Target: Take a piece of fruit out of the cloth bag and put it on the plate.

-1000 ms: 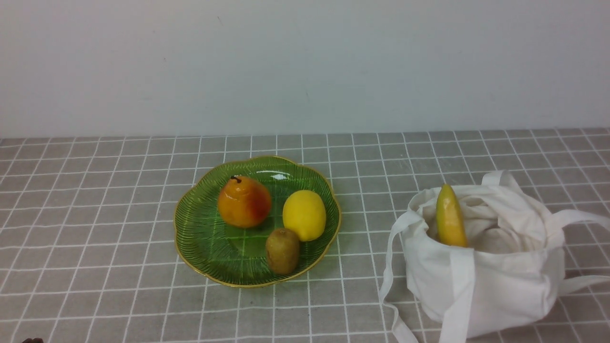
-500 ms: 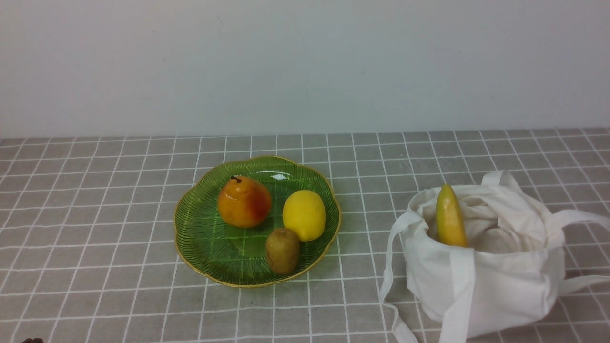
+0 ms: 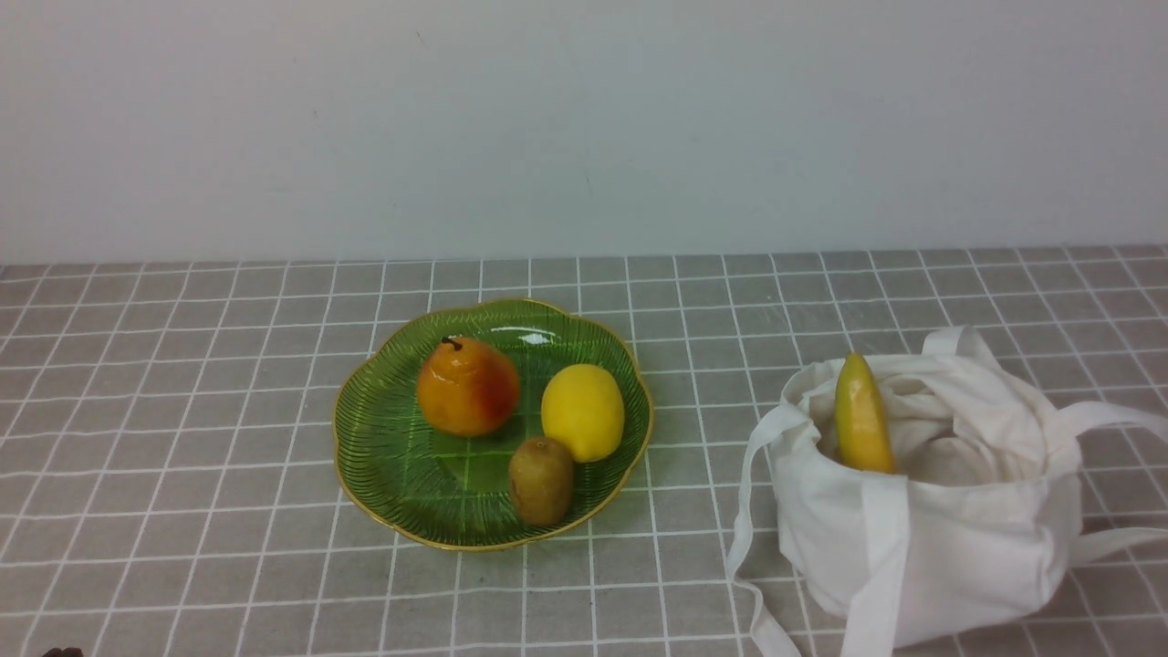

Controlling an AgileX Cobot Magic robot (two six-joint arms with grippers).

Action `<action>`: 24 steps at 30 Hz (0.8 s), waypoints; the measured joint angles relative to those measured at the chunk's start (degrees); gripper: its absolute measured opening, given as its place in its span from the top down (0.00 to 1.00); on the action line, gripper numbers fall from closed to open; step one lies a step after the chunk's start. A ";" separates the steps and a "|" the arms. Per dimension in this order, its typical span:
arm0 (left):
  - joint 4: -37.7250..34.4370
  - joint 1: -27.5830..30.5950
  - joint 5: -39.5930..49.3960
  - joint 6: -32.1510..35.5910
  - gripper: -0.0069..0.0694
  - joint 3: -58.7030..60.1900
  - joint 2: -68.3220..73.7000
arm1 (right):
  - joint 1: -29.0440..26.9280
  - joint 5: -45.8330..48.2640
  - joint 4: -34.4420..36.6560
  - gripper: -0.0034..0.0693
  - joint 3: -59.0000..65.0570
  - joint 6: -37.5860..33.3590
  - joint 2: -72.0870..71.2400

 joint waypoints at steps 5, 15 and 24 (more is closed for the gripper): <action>0.00 0.00 0.00 0.00 0.92 0.00 0.00 | 0.00 0.00 0.00 0.97 0.00 0.87 0.00; 0.00 0.00 0.00 0.00 0.92 0.00 0.00 | 0.00 0.00 0.00 0.97 0.00 2.12 0.00; 0.00 0.00 0.00 0.00 0.92 0.00 0.00 | 0.00 0.00 0.00 0.97 0.00 2.12 0.00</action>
